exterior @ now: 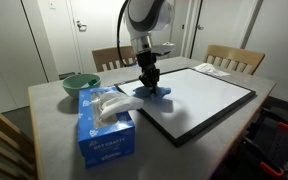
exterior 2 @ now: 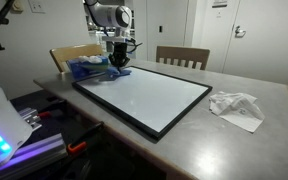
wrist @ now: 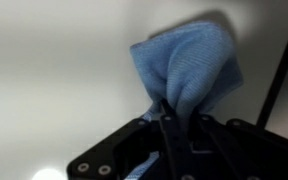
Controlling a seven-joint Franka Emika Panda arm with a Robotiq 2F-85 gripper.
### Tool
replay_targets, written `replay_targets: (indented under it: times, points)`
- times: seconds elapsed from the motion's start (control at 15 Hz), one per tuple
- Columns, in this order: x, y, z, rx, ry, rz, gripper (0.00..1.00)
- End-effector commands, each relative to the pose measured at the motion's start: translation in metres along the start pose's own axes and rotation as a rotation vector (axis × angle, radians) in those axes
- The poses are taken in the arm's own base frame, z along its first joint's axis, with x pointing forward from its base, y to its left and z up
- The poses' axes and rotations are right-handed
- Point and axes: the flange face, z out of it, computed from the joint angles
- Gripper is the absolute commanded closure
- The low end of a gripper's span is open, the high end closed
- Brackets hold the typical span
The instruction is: Use the towel to wipe the whiteboard
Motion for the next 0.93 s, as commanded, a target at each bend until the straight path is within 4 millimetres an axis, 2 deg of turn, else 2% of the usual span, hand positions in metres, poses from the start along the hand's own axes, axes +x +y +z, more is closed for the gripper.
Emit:
replay_targets:
  times: [0.0, 0.33, 0.87]
  points:
    - [0.004, -0.015, -0.010, 0.021, -0.026, -0.021, 0.96]
    - [0.009, -0.026, -0.009, 0.054, -0.034, -0.049, 0.96]
    - [0.030, -0.033, 0.012, 0.039, -0.020, -0.154, 0.96]
